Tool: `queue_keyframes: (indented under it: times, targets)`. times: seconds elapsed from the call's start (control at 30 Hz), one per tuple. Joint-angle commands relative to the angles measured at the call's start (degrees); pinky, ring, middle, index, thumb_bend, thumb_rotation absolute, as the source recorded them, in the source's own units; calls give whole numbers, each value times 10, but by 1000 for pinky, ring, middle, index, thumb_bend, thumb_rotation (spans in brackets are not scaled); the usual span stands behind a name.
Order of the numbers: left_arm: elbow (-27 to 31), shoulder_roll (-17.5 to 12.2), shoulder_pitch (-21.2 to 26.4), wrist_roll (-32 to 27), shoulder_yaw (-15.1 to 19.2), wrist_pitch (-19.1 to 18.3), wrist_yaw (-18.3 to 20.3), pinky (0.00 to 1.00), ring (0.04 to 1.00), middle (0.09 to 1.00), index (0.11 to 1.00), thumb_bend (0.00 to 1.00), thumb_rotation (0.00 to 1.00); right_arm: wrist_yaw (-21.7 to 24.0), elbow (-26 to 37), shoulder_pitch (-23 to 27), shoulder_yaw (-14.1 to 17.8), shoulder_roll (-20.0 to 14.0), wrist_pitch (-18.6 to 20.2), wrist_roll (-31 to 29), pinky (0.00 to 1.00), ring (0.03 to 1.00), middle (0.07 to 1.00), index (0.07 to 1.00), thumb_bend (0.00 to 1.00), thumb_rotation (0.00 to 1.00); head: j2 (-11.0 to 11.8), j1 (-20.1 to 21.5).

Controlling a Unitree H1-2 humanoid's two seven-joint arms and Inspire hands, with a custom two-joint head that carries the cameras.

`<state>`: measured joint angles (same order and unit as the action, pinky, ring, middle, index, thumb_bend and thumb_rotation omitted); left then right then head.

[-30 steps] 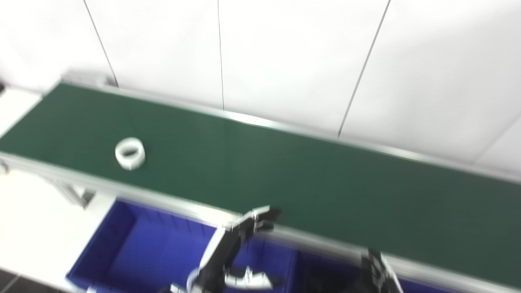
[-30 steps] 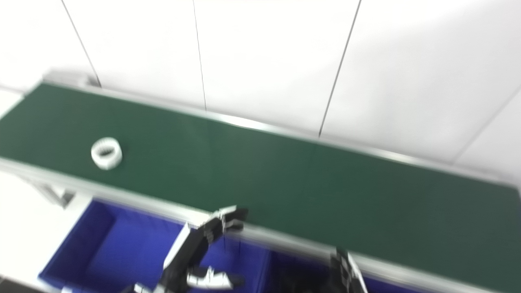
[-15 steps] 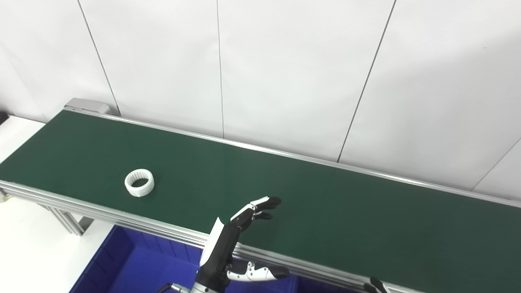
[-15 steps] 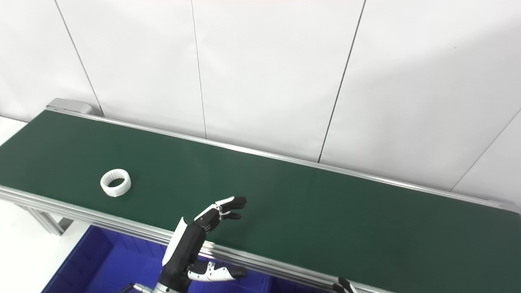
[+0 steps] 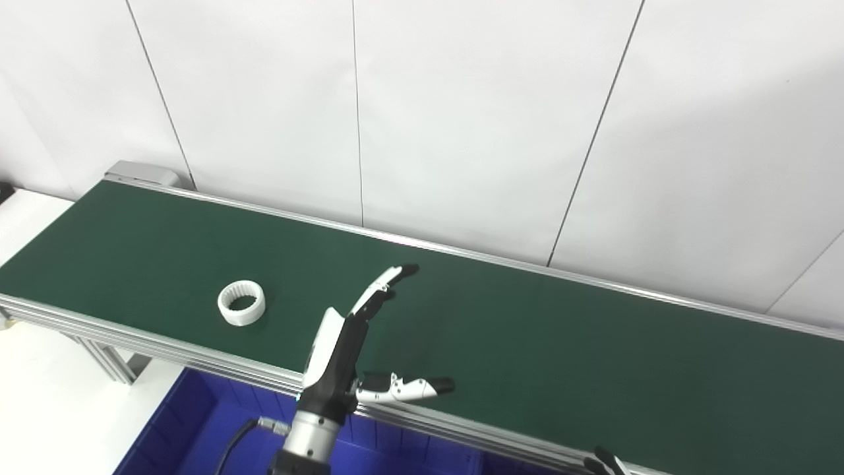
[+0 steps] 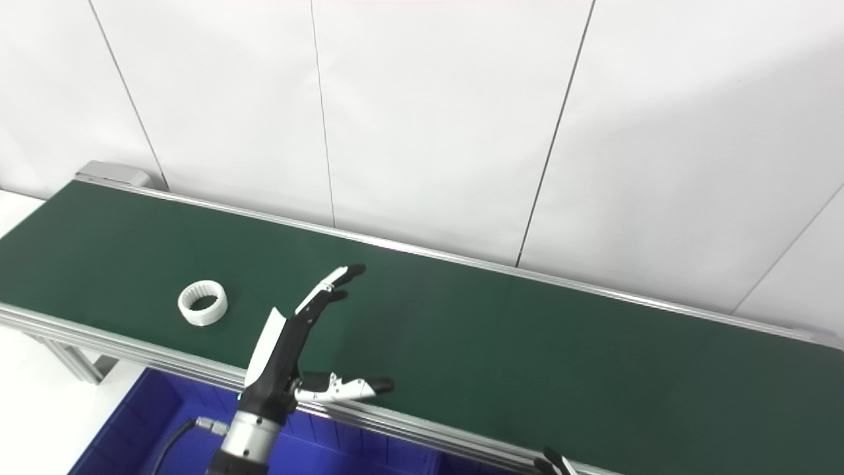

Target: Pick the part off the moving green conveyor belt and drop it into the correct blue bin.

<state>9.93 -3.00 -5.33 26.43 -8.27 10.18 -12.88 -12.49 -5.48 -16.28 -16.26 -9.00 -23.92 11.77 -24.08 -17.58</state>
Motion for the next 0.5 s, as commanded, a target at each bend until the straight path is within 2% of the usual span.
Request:
queue_keyframes:
  times: [0.0, 0.17, 0.33, 0.47]
  targets:
    - [-1, 0, 16, 21, 7, 10, -13, 912, 935, 949, 889, 874, 276, -14, 17, 2, -1, -3, -30, -2, 675, 767, 803, 850, 592, 309, -2, -2]
    - [-17, 7, 28, 79, 16, -12, -30, 899, 936, 955, 888, 853, 239, -19, 23, 0, -1, -6, -30, -1, 670, 761, 805, 845, 585, 290, -5, -7]
    - [-24, 4, 42, 150, 19, -79, -19, 903, 956, 970, 901, 843, 228, -26, 27, -1, -7, -10, -30, 1, 669, 756, 801, 842, 589, 316, -6, -10]
    - [-35, -7, 55, 175, 19, -109, -16, 945, 967, 982, 902, 824, 219, -38, 30, -1, -14, -15, -30, 2, 660, 750, 792, 835, 566, 328, -7, -10]
